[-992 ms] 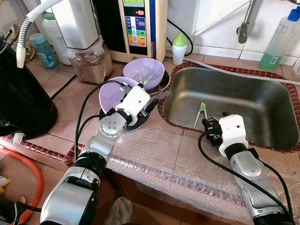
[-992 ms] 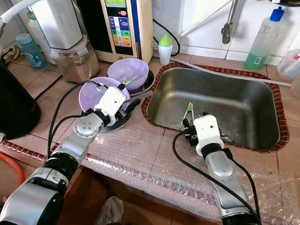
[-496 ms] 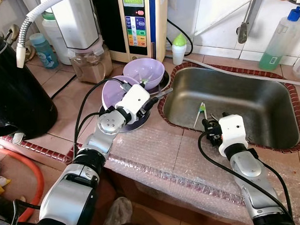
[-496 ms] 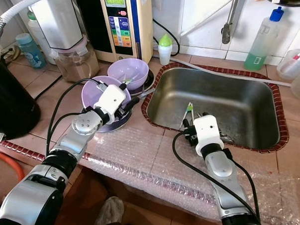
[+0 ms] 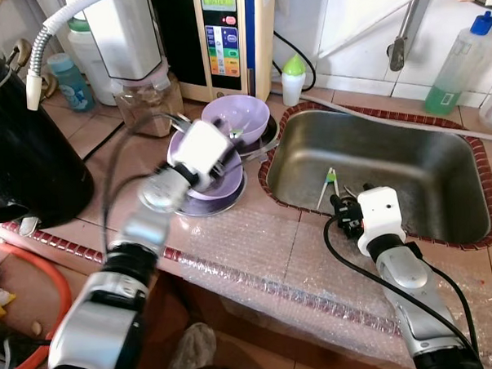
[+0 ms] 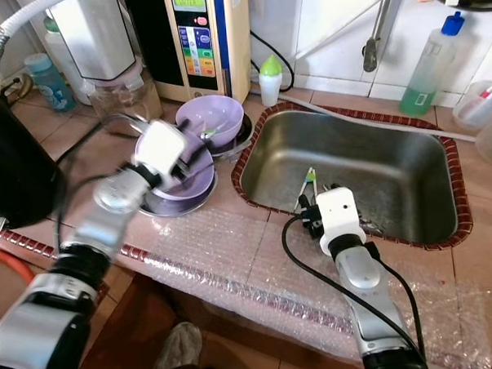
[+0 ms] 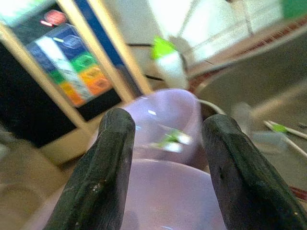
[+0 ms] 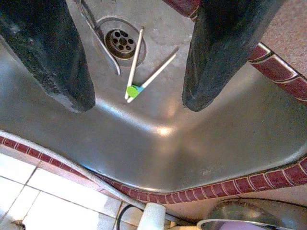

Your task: Kitchen organization

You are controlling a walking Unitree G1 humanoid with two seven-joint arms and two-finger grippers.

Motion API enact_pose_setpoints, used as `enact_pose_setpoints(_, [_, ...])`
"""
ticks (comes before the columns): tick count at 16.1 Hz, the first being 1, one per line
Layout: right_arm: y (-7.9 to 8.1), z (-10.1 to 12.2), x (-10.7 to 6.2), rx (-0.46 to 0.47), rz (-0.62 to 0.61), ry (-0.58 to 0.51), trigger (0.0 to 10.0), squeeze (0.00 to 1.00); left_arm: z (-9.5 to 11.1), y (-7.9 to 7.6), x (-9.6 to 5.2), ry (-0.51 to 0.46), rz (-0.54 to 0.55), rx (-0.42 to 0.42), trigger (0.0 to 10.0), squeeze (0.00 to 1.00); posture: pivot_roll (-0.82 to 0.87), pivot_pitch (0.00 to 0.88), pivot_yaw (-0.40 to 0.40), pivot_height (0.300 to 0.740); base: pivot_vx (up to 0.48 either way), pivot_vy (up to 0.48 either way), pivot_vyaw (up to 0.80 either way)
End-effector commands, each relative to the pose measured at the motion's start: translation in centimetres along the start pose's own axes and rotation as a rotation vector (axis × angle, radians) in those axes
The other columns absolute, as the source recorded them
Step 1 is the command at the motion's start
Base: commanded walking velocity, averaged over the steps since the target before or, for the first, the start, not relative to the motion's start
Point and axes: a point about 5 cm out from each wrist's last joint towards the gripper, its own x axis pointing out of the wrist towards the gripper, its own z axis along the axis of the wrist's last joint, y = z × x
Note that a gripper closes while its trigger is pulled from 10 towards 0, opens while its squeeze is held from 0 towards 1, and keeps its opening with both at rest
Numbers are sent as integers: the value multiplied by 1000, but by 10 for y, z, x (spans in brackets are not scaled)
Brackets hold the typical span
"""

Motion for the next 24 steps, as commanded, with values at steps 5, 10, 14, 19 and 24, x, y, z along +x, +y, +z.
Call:
enact_pose_setpoints(5, [1, -3, 5, -6, 29, 19, 10000, 0, 4, 21, -8, -2, 107, -14, 10000, 0, -63, 0, 39, 740, 0, 0, 0])
enact_pose_setpoints(10, [0, -2, 5, -12, 32, 15, 10000, 0, -5, 30, -20, 33, 180, -47, 10000, 0, -66, 0, 33, 740, 0, 0, 0])
enact_pose_setpoints(14, [-1, -3, 6, -14, 26, 15, 10000, 0, -5, 35, -28, 37, 235, -107, 10000, 0, -61, 0, 36, 740, 0, 0, 0])
enact_pose_setpoints(19, [1, -2, 9, -13, 35, 8, 10000, 0, -10, 35, -30, 65, 248, -134, 10000, 0, -51, 0, 31, 740, 0, 0, 0])
enact_pose_setpoints(24, [-3, -2, 9, -18, 22, 8, 10000, 0, -13, 39, -34, 76, 280, -175, 10000, 0, -55, 0, 36, 740, 0, 0, 0])
